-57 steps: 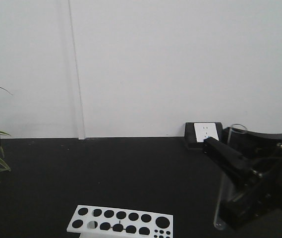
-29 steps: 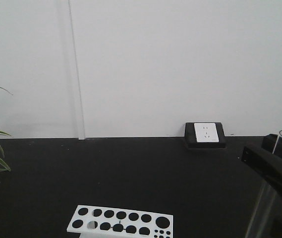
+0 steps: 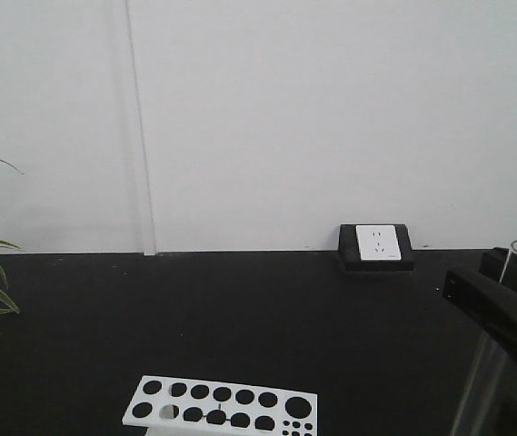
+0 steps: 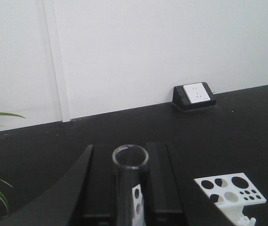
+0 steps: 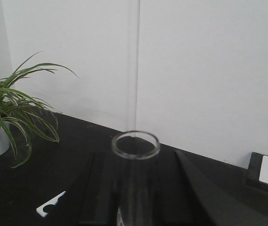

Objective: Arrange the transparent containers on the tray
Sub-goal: 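Drive the base to the counter with the yellow tray, holding both tubes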

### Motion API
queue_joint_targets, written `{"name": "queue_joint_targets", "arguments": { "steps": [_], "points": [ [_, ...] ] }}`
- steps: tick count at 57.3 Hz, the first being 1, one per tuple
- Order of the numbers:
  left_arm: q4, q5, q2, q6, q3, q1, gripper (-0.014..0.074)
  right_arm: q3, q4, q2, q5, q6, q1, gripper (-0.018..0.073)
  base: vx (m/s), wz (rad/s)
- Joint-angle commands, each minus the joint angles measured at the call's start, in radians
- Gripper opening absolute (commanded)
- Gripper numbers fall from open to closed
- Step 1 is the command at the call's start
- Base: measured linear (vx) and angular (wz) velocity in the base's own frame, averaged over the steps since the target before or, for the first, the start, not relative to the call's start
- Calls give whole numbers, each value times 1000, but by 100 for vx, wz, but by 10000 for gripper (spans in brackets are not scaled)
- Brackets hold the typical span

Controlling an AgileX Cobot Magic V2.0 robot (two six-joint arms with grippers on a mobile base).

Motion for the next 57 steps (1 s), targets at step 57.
{"name": "queue_joint_targets", "arguments": {
  "steps": [57],
  "points": [
    [-10,-90,1,2,-28,-6,-6,-33,-5,-4,-81,1,-1,-11,-9,2]
  ]
}}
